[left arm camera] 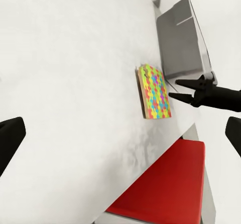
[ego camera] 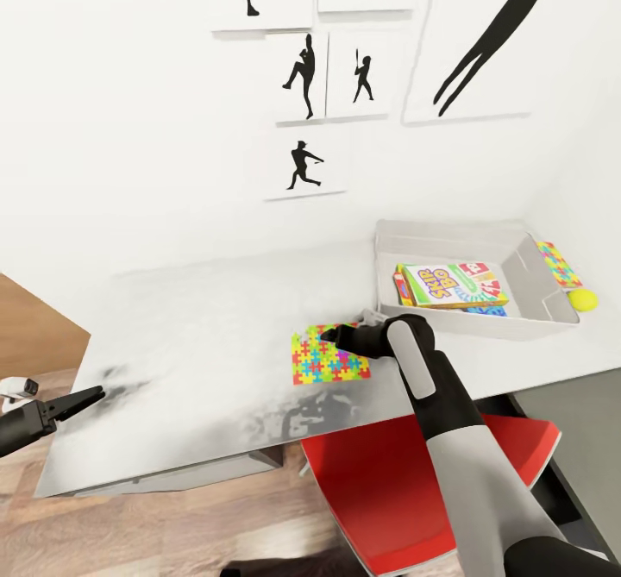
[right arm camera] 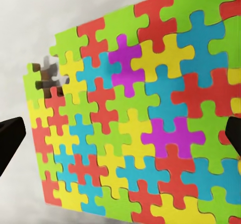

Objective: Put all the toys in the child's room - the three board games (two on the bed and one on the table), the two jigsaw puzzles on the table, and the tennis ball on the table - inside the toy box on the table in the child's room.

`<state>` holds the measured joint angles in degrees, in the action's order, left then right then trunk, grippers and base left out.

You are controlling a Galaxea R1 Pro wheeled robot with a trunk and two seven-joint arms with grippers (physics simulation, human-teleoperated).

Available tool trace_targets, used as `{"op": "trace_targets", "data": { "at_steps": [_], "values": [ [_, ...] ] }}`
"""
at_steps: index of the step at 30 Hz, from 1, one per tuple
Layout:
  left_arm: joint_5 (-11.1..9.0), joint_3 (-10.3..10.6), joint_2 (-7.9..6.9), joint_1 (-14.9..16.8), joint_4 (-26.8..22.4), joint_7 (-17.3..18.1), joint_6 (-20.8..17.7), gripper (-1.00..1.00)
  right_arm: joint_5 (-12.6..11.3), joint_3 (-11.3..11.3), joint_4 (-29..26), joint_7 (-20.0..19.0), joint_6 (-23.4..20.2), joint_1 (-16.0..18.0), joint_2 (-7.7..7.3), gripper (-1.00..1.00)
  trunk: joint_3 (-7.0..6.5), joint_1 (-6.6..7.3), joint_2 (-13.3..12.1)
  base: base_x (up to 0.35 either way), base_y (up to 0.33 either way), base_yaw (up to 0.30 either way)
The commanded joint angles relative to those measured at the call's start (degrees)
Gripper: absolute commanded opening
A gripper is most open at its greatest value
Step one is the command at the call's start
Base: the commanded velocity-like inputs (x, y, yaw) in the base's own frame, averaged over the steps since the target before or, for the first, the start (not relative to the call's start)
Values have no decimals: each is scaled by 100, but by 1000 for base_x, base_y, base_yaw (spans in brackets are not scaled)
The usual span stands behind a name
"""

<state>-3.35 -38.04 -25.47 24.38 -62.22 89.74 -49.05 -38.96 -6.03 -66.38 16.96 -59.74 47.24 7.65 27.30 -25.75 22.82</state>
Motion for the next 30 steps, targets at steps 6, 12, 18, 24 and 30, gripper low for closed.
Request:
{"op": "trace_targets", "data": {
  "at_steps": [6,12,18,24,30],
  "values": [
    [8,-2,2,0,0,26,-61,100,132,-20,20,64,-12,4,-15,100,8,-3,10,0,0,0],
    [8,-2,-1,-2,0,26,-61,100,529,-21,40,55,-7,4,0,100,8,-3,10,0,0,0],
    [10,-2,-2,-1,0,26,-61,100,650,-18,74,59,33,4,2,100,8,-3,10,0,0,0],
    [10,-2,-16,-3,0,26,-61,100,699,-21,114,61,66,4,-4,100,8,-3,10,0,0,0],
    [8,-2,-19,-3,0,26,-61,100,927,-21,146,66,59,4,13,100,8,-3,10,0,0,0]
  ]
}}
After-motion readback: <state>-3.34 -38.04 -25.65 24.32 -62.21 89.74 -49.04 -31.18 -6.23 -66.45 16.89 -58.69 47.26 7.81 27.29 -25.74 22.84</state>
